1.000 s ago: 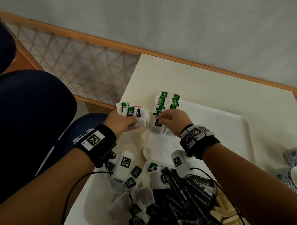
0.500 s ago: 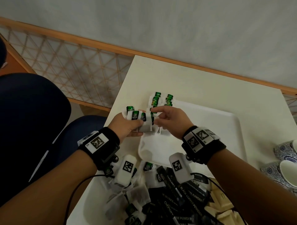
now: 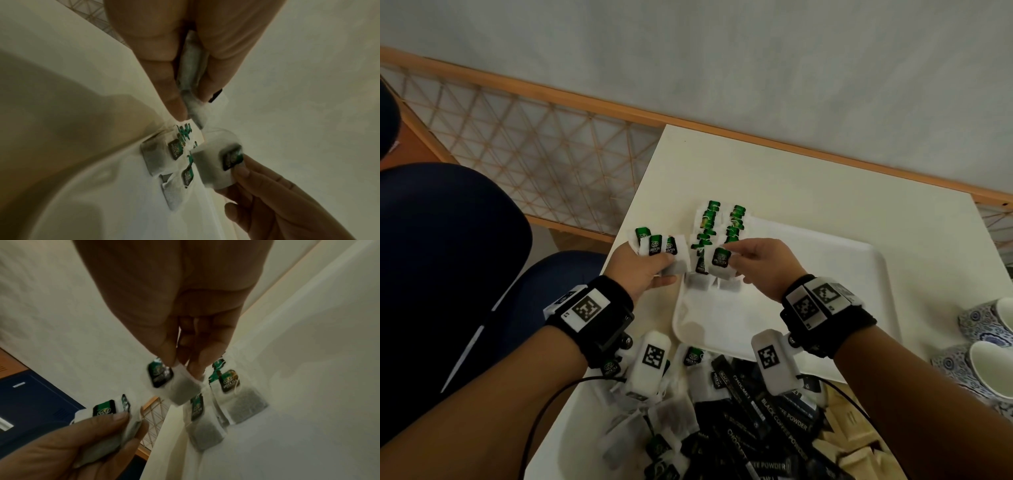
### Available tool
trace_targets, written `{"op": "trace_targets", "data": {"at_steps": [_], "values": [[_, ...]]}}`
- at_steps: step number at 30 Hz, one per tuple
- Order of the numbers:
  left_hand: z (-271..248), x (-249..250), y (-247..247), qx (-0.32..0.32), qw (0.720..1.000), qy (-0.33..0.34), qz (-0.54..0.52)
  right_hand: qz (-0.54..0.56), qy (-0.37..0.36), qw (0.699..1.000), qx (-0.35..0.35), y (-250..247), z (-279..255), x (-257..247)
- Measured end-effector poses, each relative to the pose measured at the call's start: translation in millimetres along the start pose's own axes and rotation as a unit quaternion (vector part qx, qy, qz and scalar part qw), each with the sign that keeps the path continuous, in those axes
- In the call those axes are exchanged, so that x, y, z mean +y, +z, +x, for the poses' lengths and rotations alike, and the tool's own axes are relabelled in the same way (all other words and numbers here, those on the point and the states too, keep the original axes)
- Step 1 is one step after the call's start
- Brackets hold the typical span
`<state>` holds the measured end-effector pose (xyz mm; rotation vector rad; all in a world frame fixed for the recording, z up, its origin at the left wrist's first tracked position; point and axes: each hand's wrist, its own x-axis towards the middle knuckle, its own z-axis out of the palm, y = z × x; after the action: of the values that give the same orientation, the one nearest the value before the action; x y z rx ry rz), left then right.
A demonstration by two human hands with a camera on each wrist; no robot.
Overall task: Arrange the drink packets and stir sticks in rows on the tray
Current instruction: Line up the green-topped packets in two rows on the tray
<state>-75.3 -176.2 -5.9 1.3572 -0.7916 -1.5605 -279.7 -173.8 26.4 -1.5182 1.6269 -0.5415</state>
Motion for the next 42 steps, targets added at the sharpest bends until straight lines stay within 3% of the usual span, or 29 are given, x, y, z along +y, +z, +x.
{"op": "trace_targets", "data": {"at_steps": [3,8,13,17,26,36,42], "values": [[0,-1,2,-0.006,1.000,-0.003,0.012,0.021,-0.010,0.999,-0.024,-2,-4,-1],[-1,-4,10,-0.017,0.999,-0.008,0.026,0.084,-0.032,0.988,-0.129,0,-12,-9],[-8,-4,16,-0.087,0.994,-0.067,0.020,0.133,-0.004,0.990,-0.036,6,-3,-6],[-13,-4,14,-0.125,0.990,-0.067,0.007,0.150,0.013,0.988,-0.015,7,0,-3],[-9,-7,6,-0.108,0.993,-0.036,0.027,0.148,0.008,0.989,-0.009,1,-3,6],[5,-1,-10,-0.052,0.998,-0.024,0.028,-0.004,0.039,0.995,-0.087,3,-2,35],[9,4,-15,-0.043,0.999,-0.016,0.017,-0.011,0.075,0.997,0.012,4,14,47]]}}
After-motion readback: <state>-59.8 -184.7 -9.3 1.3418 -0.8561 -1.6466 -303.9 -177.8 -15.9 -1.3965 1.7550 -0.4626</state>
